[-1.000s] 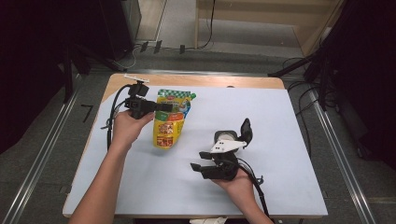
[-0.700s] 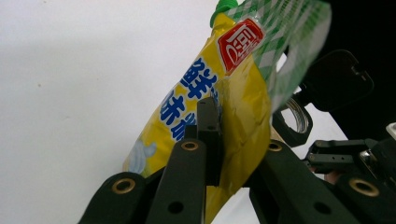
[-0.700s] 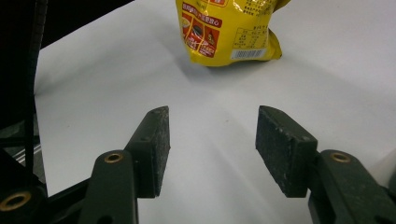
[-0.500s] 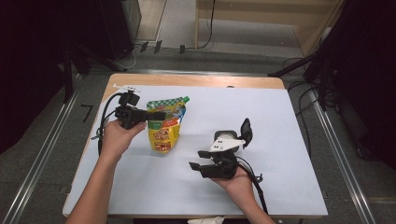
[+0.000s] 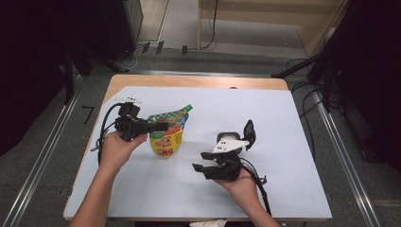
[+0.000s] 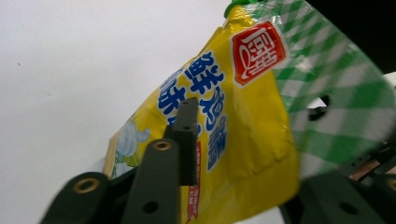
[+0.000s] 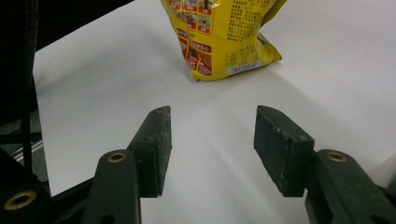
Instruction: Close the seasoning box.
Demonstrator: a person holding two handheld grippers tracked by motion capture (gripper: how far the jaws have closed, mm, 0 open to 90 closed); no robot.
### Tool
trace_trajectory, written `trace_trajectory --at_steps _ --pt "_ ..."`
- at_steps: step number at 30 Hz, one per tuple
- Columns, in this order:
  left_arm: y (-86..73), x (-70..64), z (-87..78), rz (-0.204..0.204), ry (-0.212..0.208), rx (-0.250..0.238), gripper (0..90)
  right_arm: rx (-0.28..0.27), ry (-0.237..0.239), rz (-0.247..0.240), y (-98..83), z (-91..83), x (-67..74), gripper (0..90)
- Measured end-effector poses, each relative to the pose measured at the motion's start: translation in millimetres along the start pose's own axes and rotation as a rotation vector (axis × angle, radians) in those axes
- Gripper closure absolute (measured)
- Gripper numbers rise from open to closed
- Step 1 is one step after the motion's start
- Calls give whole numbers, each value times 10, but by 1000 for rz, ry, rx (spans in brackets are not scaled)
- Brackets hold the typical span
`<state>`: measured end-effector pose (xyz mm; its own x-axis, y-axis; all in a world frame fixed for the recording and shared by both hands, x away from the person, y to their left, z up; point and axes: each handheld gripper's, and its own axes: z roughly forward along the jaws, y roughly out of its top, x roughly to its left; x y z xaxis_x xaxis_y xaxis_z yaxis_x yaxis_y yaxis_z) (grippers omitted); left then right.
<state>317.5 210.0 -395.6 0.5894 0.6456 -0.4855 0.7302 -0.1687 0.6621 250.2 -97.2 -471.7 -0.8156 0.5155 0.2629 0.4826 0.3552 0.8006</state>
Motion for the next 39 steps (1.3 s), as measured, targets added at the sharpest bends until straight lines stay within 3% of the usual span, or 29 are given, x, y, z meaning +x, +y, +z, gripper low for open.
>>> trace_trajectory --at_steps 7,10,19,32,39 --pt "-67 5 -10 -4 8 -10 643 6 1 4 6 -10 -10 490" --pt "-101 -21 -15 15 41 7 626 16 -2 5 12 -18 -11 503" --pt "-225 -81 -61 20 67 45 573 25 3 56 45 -114 -78 559" --pt "-415 -38 -166 -13 77 39 546 37 9 110 165 -408 -209 883" --pt "-424 -22 -168 -11 81 53 545 39 -1 113 241 -580 -297 900"
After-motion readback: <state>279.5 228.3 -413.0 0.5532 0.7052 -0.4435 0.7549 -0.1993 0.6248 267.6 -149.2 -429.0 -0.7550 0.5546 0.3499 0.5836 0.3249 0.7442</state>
